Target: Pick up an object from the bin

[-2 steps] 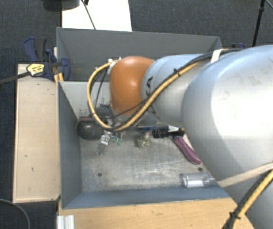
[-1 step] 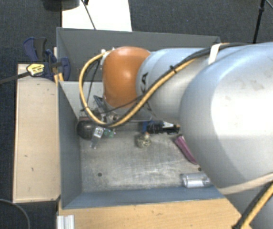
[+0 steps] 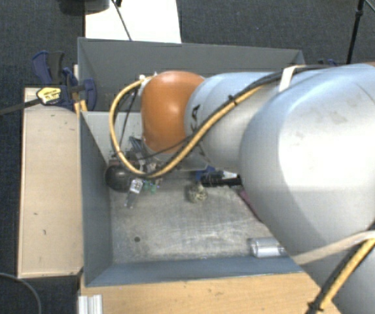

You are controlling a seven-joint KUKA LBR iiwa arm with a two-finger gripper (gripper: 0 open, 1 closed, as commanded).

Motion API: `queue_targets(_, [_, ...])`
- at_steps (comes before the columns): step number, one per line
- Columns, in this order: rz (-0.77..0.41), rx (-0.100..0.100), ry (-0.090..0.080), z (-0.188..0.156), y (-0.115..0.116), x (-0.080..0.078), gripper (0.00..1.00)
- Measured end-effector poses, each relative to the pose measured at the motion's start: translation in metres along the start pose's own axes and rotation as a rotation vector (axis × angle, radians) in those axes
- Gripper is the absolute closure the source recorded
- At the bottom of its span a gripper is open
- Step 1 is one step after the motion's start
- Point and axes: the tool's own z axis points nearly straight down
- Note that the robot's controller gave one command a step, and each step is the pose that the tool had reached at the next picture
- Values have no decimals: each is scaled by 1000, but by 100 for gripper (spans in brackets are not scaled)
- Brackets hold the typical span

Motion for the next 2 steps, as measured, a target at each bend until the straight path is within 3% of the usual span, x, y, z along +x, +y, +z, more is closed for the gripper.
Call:
queue_targets(1, [3,-1,-2,-1,0,-1,100])
queue_targets(2, [3,-9,-9,-117,6,8,100])
